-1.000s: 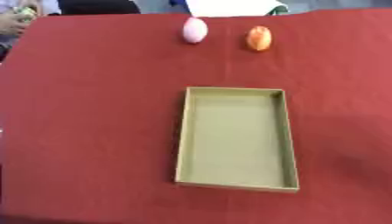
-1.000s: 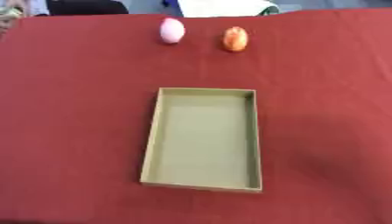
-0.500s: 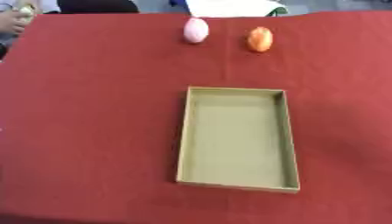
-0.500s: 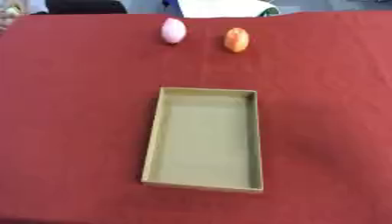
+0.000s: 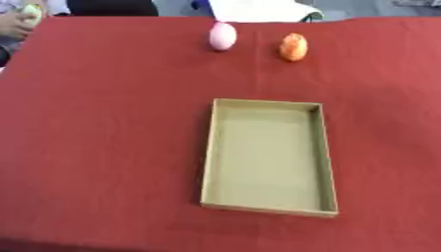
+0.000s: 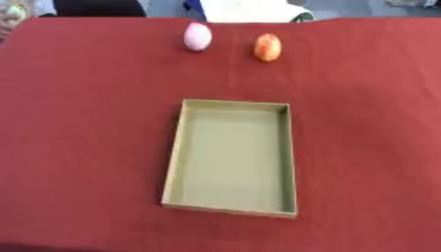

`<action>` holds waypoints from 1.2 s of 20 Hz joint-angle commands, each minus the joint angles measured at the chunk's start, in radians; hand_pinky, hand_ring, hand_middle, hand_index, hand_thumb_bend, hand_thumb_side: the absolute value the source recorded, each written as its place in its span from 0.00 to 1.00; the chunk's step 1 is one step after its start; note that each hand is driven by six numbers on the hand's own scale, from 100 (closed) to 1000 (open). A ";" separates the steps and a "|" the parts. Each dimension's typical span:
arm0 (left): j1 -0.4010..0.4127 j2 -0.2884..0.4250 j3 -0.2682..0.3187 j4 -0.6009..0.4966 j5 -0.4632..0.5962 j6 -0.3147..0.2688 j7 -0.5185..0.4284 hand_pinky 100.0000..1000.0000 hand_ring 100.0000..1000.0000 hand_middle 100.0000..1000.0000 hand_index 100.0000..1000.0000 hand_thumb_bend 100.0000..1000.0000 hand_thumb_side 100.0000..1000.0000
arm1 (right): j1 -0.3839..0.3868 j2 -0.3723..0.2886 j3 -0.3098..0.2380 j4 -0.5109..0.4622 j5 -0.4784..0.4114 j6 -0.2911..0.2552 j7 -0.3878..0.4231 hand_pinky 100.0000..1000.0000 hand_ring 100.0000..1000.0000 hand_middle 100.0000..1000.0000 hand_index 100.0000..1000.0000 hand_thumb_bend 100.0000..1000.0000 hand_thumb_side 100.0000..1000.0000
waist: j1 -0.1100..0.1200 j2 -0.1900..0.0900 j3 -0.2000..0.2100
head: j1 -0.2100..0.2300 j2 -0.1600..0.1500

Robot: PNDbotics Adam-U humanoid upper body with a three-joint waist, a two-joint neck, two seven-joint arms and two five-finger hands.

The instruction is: Pick up objects on the table and place them in the box.

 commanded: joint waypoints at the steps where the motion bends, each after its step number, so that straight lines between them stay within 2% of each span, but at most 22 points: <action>1: -0.008 0.032 -0.002 -0.016 0.006 -0.001 -0.006 0.79 0.73 0.62 0.77 0.18 0.44 | -0.040 -0.095 0.028 0.120 -0.010 -0.028 0.051 0.72 0.76 0.60 0.83 0.12 0.91 | -0.004 -0.023 0.003 | -0.005 0.000; 8: -0.011 0.031 -0.009 -0.016 0.014 -0.003 -0.014 0.79 0.73 0.62 0.77 0.18 0.44 | -0.129 -0.141 0.124 0.300 0.057 -0.051 0.172 0.76 0.79 0.66 0.86 0.13 0.94 | -0.007 -0.029 0.020 | -0.022 0.001; 9: -0.011 0.030 -0.009 -0.016 0.015 -0.003 -0.015 0.79 0.73 0.62 0.77 0.18 0.44 | -0.141 -0.142 0.134 0.315 0.066 -0.055 0.183 0.76 0.79 0.67 0.86 0.16 0.90 | -0.007 -0.029 0.022 | -0.024 0.001; 10: -0.011 0.029 -0.010 -0.016 0.016 -0.003 -0.017 0.79 0.73 0.62 0.77 0.18 0.45 | -0.154 -0.141 0.145 0.328 0.075 -0.059 0.194 0.76 0.79 0.67 0.86 0.13 0.94 | -0.006 -0.029 0.024 | -0.027 0.002; 24: -0.018 0.019 -0.021 -0.016 0.032 0.000 -0.034 0.79 0.73 0.62 0.77 0.18 0.45 | -0.325 -0.078 0.273 0.415 0.182 -0.097 0.324 0.78 0.82 0.71 0.88 0.13 0.97 | -0.004 -0.036 0.056 | -0.062 0.007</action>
